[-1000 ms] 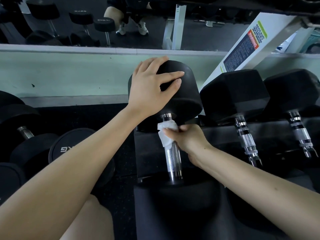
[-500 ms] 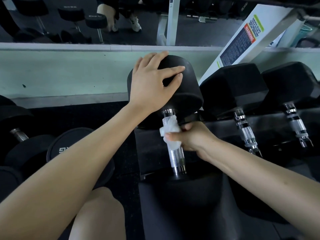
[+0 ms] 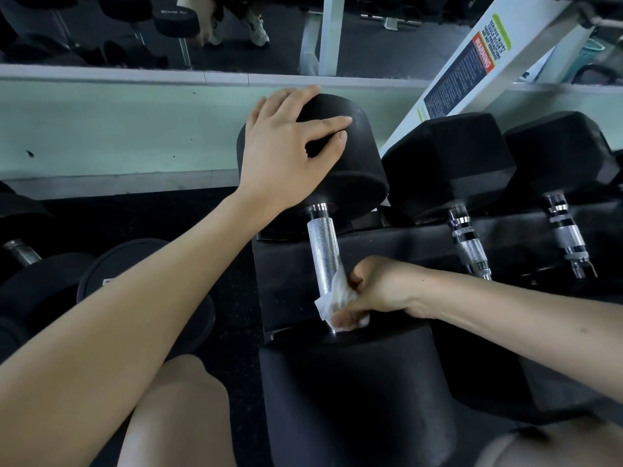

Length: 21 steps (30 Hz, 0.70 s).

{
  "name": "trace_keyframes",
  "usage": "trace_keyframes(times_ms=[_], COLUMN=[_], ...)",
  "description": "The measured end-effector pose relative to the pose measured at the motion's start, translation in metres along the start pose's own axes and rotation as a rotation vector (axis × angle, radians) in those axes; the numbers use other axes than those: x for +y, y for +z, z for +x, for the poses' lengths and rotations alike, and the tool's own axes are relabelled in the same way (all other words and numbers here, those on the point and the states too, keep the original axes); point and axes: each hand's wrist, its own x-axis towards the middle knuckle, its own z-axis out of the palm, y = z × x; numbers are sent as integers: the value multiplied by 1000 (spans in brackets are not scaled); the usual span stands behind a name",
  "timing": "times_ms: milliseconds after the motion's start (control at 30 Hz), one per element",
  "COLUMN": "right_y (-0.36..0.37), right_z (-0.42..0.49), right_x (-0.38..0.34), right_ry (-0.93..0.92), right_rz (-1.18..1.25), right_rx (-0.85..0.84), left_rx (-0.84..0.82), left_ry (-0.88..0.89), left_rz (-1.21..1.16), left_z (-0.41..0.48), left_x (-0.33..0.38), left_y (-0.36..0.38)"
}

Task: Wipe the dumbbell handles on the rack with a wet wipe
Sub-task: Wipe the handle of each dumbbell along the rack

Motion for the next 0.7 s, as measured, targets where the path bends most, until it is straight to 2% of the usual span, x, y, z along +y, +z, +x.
trace_keyframes(times_ms=[333,467,567,700], right_y=[-9,-12,-3,-12], right_z=[23,27,14,-5], right_x=[-2,-12,-14,-11], right_ry=[-22,-32,-71,-228], right_rz=[599,725,694,550], right_rx=[-22,19,151,618], left_rx=[-5,-23,-59,130], left_ry=[-20,-26,-64,-199], left_rz=[-16,-17,-22,-10], left_z=[0,-1,-2,-34], left_x=[3,2,7,21], left_y=[-1,-3,-9,-38])
